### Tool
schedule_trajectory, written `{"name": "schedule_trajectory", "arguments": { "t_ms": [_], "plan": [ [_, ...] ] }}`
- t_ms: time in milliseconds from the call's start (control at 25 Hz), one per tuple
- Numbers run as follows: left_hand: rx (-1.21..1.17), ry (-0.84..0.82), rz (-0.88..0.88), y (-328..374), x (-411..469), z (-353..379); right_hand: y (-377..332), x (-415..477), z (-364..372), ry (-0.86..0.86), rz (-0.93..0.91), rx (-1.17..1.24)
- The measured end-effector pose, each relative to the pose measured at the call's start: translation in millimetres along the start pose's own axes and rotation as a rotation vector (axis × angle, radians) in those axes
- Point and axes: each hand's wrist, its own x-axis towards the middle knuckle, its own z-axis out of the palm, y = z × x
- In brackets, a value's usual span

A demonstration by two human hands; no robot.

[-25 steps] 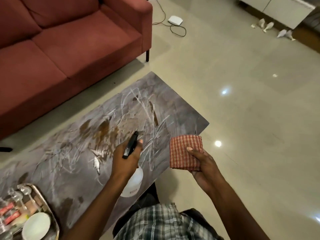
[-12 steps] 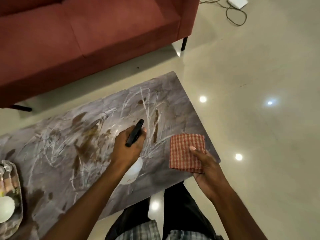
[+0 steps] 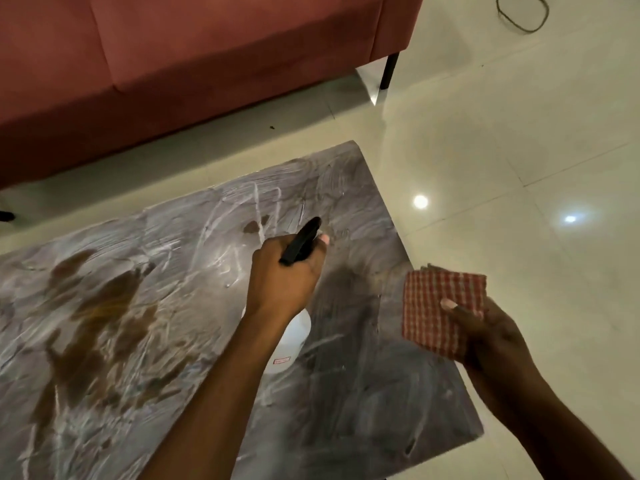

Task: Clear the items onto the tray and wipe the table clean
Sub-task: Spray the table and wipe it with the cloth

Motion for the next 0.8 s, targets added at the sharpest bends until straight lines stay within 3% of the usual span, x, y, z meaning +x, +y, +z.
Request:
{"name": "schedule_trajectory", "arguments": {
  "t_ms": [240,320,520,600,680,720,760,800],
  "plan": [
    [0.027,-0.059,0.020,-30.4,5.5,0.3,-54.4,140.2,60.6,0.203,-0.471,-0.359],
    [0.041,-0.068,0.015,-37.2,6.6,-4.9,-71.0,193.9,99.1,0.223,-0.596,-0.612],
    [-0.002,-0.036,-0.025,-39.8,8.6,-21.5,-53.4,251.3,206.4,-0.050,-0.648,-1.272],
    [-0.016,-0.038,-0.043,-43.0,8.0,-29.1,-16.5,232.1,210.5,-0.354,-0.860,-1.446],
    [-0.052,-0.054,-0.071,-47.5,8.5,-35.6,2.1,215.9,172.8,-0.762,-1.119,-1.625],
    [-0.062,-0.062,-0.080,-50.7,8.0,-37.6,-4.4,220.8,148.4,-0.862,-1.173,-1.668],
    [-0.063,-0.067,-0.082,-54.0,6.8,-39.5,-16.3,233.2,130.7,-0.843,-1.172,-1.680],
    [-0.058,-0.074,-0.082,-56.3,5.6,-40.3,-30.7,246.3,122.8,-0.718,-1.106,-1.654]
  ]
}}
